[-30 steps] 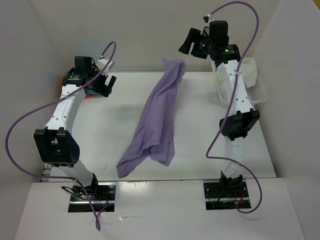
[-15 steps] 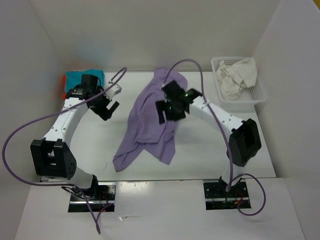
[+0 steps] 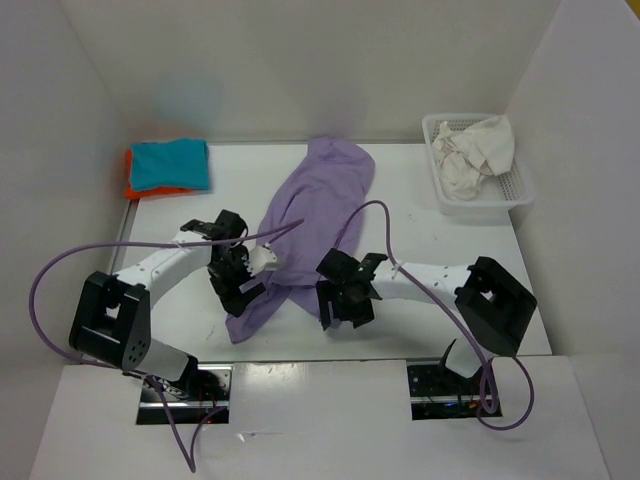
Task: Fold and stack the t-shirts
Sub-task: Move the tshirt to the center of the board, then flatten out the tshirt
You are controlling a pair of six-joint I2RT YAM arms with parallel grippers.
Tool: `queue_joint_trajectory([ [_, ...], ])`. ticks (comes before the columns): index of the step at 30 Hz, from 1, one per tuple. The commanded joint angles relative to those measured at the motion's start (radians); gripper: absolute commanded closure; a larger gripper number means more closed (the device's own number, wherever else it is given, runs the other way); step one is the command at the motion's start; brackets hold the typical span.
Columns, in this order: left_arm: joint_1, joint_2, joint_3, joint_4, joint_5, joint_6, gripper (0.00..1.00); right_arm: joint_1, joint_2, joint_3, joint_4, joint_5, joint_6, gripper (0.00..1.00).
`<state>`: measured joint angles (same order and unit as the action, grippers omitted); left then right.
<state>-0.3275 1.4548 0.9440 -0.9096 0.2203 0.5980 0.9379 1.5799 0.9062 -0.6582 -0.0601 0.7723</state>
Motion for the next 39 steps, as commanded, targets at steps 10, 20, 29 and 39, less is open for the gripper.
queue_joint_trajectory([
  [10,-0.054,-0.050,-0.027,-0.009,-0.067,0.003,0.01,0.013,0.074,-0.041,0.193,0.042,0.101,0.82],
  [20,-0.175,0.047,-0.027,0.031,-0.130,0.045,0.01,-0.284,-0.277,0.014,-0.038,0.209,0.041,1.00],
  [29,-0.343,0.163,0.005,0.069,-0.096,-0.067,0.01,-0.465,-0.407,0.082,-0.129,0.180,-0.057,1.00],
  [39,-0.375,0.199,-0.014,0.086,-0.315,-0.178,0.01,-0.717,-0.486,0.272,-0.257,0.264,-0.177,1.00],
])
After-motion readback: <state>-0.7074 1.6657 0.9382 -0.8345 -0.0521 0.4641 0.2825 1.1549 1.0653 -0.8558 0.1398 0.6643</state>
